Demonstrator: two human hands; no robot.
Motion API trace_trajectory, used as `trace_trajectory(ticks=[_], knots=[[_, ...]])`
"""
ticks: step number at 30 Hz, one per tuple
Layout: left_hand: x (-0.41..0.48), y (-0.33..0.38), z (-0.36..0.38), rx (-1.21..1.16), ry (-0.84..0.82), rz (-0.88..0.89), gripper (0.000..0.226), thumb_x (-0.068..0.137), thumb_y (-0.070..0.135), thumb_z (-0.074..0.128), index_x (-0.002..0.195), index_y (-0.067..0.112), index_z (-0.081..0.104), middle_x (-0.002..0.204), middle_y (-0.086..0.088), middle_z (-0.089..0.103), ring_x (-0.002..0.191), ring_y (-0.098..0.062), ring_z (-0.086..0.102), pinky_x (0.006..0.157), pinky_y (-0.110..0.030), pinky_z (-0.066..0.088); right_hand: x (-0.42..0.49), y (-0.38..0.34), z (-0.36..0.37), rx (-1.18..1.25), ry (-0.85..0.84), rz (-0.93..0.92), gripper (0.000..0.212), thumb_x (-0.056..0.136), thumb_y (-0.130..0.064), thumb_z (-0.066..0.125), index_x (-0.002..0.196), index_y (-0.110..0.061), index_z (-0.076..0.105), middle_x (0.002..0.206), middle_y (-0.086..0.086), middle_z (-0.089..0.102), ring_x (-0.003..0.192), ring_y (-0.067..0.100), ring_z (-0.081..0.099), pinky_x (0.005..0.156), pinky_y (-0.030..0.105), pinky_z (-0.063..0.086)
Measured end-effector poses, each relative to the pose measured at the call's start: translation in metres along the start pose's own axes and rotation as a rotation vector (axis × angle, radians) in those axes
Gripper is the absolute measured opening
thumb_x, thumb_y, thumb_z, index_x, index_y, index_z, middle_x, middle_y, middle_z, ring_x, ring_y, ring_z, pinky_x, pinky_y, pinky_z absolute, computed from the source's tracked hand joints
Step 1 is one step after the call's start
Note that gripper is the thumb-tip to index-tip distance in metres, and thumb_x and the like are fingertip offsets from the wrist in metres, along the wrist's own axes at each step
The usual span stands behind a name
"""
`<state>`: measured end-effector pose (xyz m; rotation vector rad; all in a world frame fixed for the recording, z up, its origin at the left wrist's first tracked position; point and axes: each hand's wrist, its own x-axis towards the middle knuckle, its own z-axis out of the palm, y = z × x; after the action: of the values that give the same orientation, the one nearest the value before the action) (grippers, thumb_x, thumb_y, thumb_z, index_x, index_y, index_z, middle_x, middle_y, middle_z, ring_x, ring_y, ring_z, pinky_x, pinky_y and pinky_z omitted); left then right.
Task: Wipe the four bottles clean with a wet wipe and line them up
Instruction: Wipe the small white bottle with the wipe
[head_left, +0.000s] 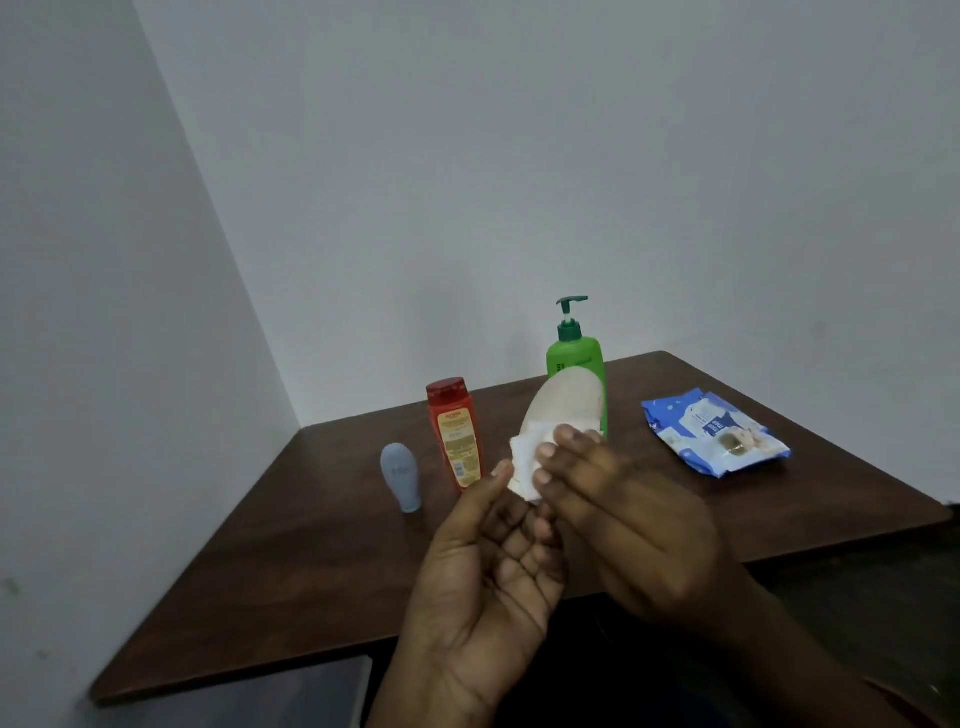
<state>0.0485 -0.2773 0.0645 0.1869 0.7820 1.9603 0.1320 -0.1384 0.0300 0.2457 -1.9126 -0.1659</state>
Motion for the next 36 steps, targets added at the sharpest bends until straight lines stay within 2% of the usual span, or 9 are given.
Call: trace_trajectory(ticks=[7,9,11,13,19,21,25,31,36], knots=[[0.004,-0.004,-0.006,0.045,0.053,-0.017,0.054,0.070,0.022,0.081,0.118,-0.002,0.073,0.080,-0.017,0.071,0.053,-0.013,0.060,0.044,-0.018,0.049,0.000,0.023,-0.005,-0.115,0.068,0.247,0.043,0.090,0.013,0.048,0.130,0.003,0.062,0.141,0.015,0.057,0.137,0.025,0.051,0.108,0.045,0.047],[0.006,-0.006,-0.008,0.042,0.045,-0.032,0.050,0.072,0.023,0.080,0.115,-0.001,0.074,0.079,-0.015,0.071,0.053,-0.013,0.060,0.045,-0.018,0.049,-0.003,0.011,-0.003,-0.094,0.042,0.182,0.045,0.087,0.013,0.050,0.129,0.005,0.062,0.141,0.018,0.057,0.138,0.027,0.050,0.109,0.045,0.046],[0.007,-0.007,-0.010,0.039,0.020,-0.050,0.043,0.068,0.023,0.082,0.105,0.002,0.077,0.078,-0.012,0.070,0.053,-0.012,0.061,0.046,-0.018,0.049,-0.010,0.003,-0.003,-0.045,-0.012,0.044,0.038,0.091,0.004,0.050,0.126,0.005,0.064,0.138,0.020,0.058,0.137,0.030,0.051,0.109,0.047,0.046],[0.005,-0.008,-0.010,0.049,0.014,-0.064,0.046,0.065,0.023,0.084,0.107,0.003,0.077,0.079,-0.011,0.070,0.054,-0.012,0.060,0.046,-0.018,0.048,-0.016,0.009,-0.007,-0.038,-0.067,-0.038,0.037,0.094,-0.003,0.047,0.128,0.004,0.063,0.138,0.020,0.058,0.136,0.031,0.051,0.109,0.047,0.046],[0.005,-0.013,-0.014,0.070,0.084,-0.076,0.070,0.067,0.025,0.084,0.129,-0.003,0.069,0.080,-0.015,0.072,0.055,-0.013,0.059,0.045,-0.019,0.047,-0.018,0.030,-0.014,-0.157,0.039,0.186,0.037,0.091,0.009,0.052,0.124,0.004,0.066,0.135,0.018,0.062,0.131,0.027,0.057,0.106,0.044,0.048],[0.005,-0.015,-0.013,0.065,0.074,-0.068,0.066,0.066,0.024,0.084,0.125,-0.002,0.071,0.079,-0.014,0.071,0.055,-0.013,0.059,0.044,-0.019,0.048,-0.020,0.017,-0.010,-0.134,0.033,0.116,0.038,0.088,0.007,0.053,0.124,0.004,0.066,0.134,0.020,0.061,0.132,0.030,0.056,0.108,0.044,0.048],[0.006,-0.018,-0.011,0.025,0.051,-0.057,0.067,0.063,0.021,0.085,0.127,0.005,0.071,0.083,-0.009,0.070,0.058,-0.013,0.062,0.047,-0.020,0.052,-0.023,0.008,-0.007,-0.071,-0.053,-0.050,0.033,0.099,-0.009,0.047,0.122,0.002,0.068,0.133,0.018,0.062,0.134,0.029,0.054,0.110,0.043,0.045],[-0.001,-0.020,-0.011,0.079,0.068,-0.059,0.059,0.070,0.024,0.082,0.121,-0.004,0.071,0.082,-0.018,0.071,0.057,-0.016,0.061,0.046,-0.021,0.049,-0.021,0.030,-0.018,-0.160,0.051,0.166,0.037,0.087,0.010,0.056,0.121,0.005,0.067,0.132,0.019,0.063,0.129,0.029,0.058,0.103,0.046,0.050],[-0.002,-0.018,-0.015,0.134,0.047,-0.038,0.055,0.070,0.024,0.080,0.117,-0.005,0.072,0.080,-0.017,0.069,0.060,-0.017,0.061,0.050,-0.023,0.052,-0.019,0.017,-0.017,-0.124,-0.003,0.045,0.044,0.075,0.012,0.068,0.119,0.007,0.069,0.132,0.021,0.062,0.131,0.032,0.056,0.099,0.050,0.052]])
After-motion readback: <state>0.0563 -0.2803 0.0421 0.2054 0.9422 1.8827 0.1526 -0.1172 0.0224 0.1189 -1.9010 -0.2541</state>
